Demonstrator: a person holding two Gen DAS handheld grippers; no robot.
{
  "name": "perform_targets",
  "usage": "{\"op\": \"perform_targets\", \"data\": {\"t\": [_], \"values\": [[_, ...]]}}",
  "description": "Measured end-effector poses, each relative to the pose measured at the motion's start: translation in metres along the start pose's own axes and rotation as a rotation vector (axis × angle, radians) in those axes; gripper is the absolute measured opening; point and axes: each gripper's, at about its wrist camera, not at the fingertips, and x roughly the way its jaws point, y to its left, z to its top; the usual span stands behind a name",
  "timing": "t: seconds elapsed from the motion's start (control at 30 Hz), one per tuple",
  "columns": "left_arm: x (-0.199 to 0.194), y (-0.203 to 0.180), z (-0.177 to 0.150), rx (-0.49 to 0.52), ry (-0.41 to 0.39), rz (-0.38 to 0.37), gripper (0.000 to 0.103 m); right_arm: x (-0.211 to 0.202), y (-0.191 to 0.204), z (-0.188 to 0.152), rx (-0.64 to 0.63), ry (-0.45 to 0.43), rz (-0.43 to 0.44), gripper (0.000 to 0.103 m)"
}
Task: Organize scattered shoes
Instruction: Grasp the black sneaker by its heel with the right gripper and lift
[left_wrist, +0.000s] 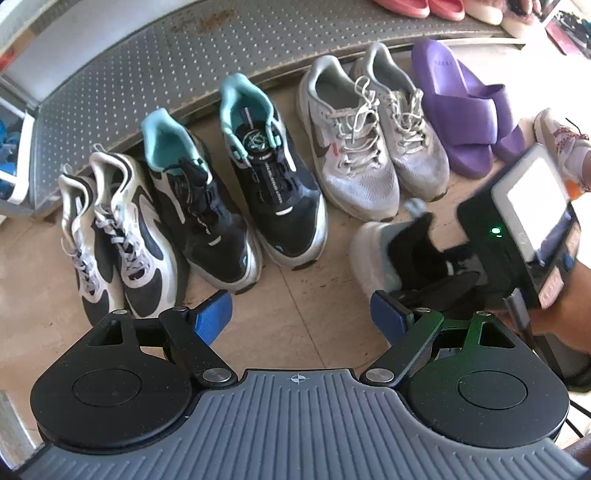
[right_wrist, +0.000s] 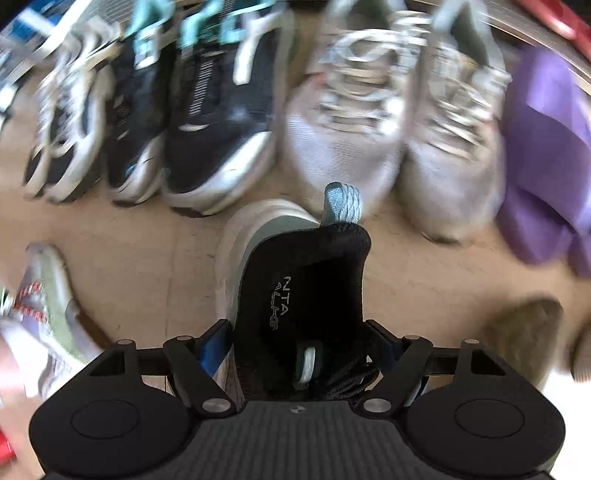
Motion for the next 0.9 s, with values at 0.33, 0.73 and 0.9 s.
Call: {"op": "perform_targets", "data": {"t": [0.33,0.73,0.9], "values": [[-0.006,-0.007,-0.001,0.023,-0.025,0.014,0.087,-0.018,-0.015,-0.008,0.093,-0.059,-0.097,0.09],[-0.011,-0.019,0.002,0.051,-0.044,0.011,0.087,-0.061,-0.064,-0.011,0.1,-0.04,-0.005,0.095],[-0.005,-0.019,-0.001,0.04,-0.024,0.017,0.087,-0.023,-0.043,-0.028,-0.105,-0.024,0.011,0.096]]}}
